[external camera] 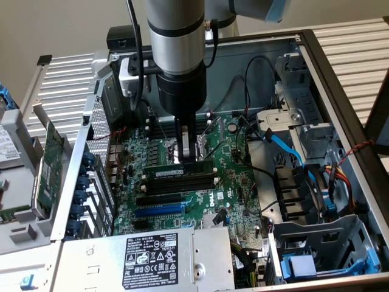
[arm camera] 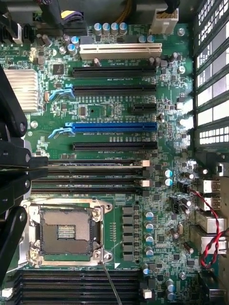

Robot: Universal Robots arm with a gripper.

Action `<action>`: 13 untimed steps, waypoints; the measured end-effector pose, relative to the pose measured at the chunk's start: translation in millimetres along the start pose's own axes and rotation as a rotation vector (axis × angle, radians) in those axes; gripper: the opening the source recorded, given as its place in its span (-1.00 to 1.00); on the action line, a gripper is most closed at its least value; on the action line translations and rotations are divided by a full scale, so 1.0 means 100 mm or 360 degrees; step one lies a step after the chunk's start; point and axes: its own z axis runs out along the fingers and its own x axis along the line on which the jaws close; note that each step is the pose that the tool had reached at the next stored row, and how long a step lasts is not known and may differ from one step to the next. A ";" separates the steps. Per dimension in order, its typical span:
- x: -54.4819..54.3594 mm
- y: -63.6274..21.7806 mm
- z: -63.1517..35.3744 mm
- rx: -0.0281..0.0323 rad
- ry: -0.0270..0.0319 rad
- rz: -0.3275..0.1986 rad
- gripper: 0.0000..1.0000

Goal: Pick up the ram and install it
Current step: 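Insert the ram into the slot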

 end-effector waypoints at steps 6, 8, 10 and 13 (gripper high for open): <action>0.00 0.015 0.010 0.00080 -0.00004 -0.0004 -0.75; 0.00 0.020 0.012 0.00158 -0.00010 -0.0007 -0.75; 0.00 0.023 0.016 0.00179 -0.00014 -0.0007 -0.75; 0.00 0.023 0.028 0.00178 -0.00008 -0.0008 -0.75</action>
